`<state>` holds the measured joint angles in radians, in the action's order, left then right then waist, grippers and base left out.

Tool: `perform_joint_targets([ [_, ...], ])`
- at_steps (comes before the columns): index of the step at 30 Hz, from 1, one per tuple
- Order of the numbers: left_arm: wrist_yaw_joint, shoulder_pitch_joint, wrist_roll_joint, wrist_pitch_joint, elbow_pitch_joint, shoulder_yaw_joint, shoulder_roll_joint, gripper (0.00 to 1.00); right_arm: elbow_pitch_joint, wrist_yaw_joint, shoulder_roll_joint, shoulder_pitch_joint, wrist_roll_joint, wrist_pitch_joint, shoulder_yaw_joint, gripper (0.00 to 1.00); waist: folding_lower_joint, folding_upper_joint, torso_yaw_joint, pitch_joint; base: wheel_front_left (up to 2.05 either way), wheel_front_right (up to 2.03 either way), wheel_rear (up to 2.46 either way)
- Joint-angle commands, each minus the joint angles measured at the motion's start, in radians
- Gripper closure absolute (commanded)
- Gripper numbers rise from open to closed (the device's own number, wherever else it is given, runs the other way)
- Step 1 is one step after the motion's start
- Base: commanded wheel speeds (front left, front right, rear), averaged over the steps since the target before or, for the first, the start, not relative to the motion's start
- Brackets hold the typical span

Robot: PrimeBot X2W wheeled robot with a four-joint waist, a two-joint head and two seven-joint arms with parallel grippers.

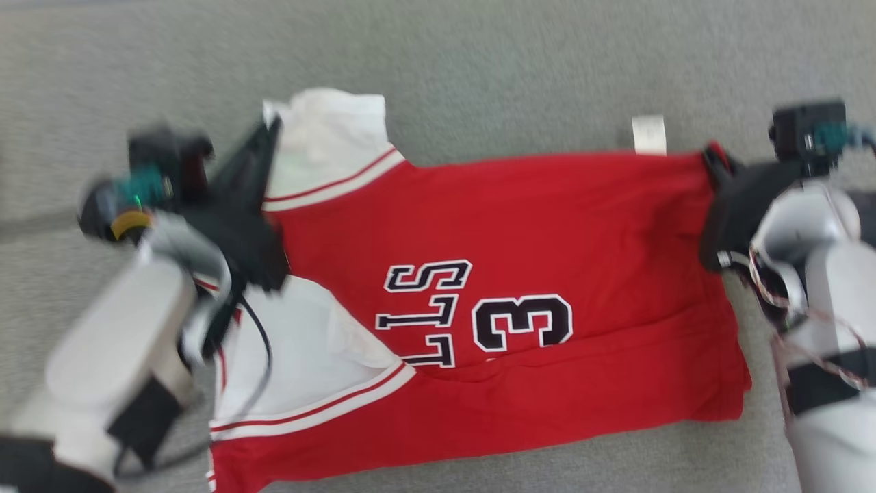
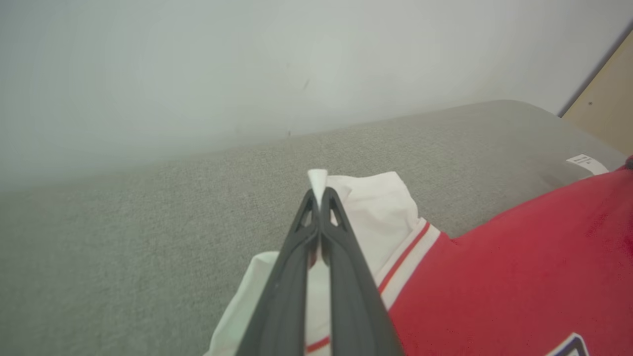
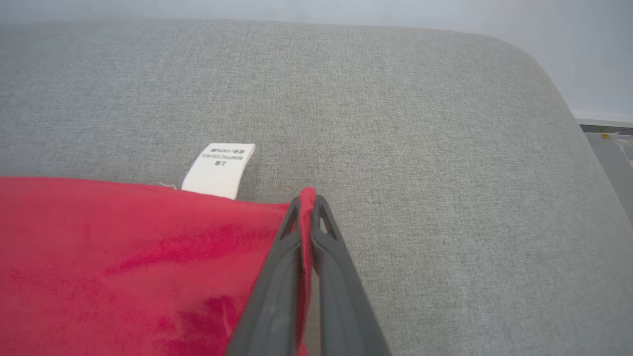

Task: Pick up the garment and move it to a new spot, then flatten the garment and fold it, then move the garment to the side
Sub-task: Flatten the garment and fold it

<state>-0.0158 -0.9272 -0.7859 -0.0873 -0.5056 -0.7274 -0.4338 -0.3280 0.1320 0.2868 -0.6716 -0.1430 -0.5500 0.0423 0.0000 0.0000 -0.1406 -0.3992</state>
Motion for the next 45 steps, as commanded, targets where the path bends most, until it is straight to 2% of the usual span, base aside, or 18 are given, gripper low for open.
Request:
perform_joint_targets([
  [1,0.015,0.054,-0.008,-0.025,0.032,0.007,-0.001,1.00,0.023,-0.003,0.013,0.044,-0.012,0.006,0.007,1.00,0.0000,0.0000,0.055,0.075,0.00,0.00,0.00],
  [7,0.091,0.277,-0.061,-0.110,0.219,0.040,-0.019,1.00,0.139,-0.003,0.043,0.202,-0.025,0.022,0.027,1.00,0.0000,0.0000,0.088,0.145,0.00,0.00,0.00],
  [16,0.199,0.521,-0.106,-0.128,0.441,0.031,-0.036,1.00,0.253,-0.003,0.087,0.365,-0.034,-0.032,0.016,1.00,0.0000,0.0000,0.110,0.182,0.00,0.00,0.00],
  [21,0.234,0.623,-0.150,-0.128,0.512,0.041,-0.040,1.00,0.282,-0.003,0.140,0.411,-0.025,-0.064,-0.022,1.00,0.0000,0.0000,0.111,0.192,0.00,0.00,0.00],
  [28,0.253,0.722,-0.223,-0.128,0.573,0.059,-0.032,1.00,0.318,-0.003,0.272,0.475,-0.087,-0.103,-0.120,1.00,0.0000,0.0000,0.115,0.216,0.00,0.00,0.00],
  [35,0.269,0.783,-0.251,-0.141,0.603,0.085,-0.042,1.00,0.356,-0.003,0.318,0.503,-0.118,-0.144,-0.135,1.00,0.0000,0.0000,0.112,0.226,0.00,0.00,0.00],
  [36,0.269,0.789,-0.251,-0.140,0.605,0.084,-0.042,1.00,0.359,-0.003,0.315,0.505,-0.122,-0.147,-0.128,0.44,0.0000,0.0000,0.113,0.226,0.00,0.00,0.00],
  [37,0.270,0.793,-0.253,-0.140,0.605,0.082,-0.041,1.00,0.358,-0.003,0.303,0.506,-0.120,-0.149,-0.113,0.00,0.0000,0.0000,0.113,0.226,0.00,0.00,0.00],
  [42,0.274,0.804,-0.249,-0.135,0.569,0.063,-0.028,1.00,0.378,-0.003,0.241,0.529,-0.104,-0.137,-0.068,0.00,0.0000,0.0000,0.117,0.228,0.00,0.00,0.00],
  [43,0.277,0.805,-0.245,-0.137,0.558,0.062,-0.027,0.92,0.381,-0.003,0.233,0.533,-0.100,-0.133,-0.061,0.00,0.0000,0.0000,0.117,0.229,0.00,0.00,0.00],
  [44,0.279,0.807,-0.240,-0.137,0.548,0.058,-0.029,0.66,0.383,-0.003,0.222,0.539,-0.099,-0.129,-0.053,0.00,0.0000,0.0000,0.117,0.232,0.00,0.00,0.00],
  [45,0.278,0.809,-0.236,-0.137,0.541,0.054,-0.029,0.00,0.386,-0.003,0.209,0.543,-0.098,-0.123,-0.045,0.00,0.0000,0.0000,0.117,0.236,0.00,0.00,0.00],
])
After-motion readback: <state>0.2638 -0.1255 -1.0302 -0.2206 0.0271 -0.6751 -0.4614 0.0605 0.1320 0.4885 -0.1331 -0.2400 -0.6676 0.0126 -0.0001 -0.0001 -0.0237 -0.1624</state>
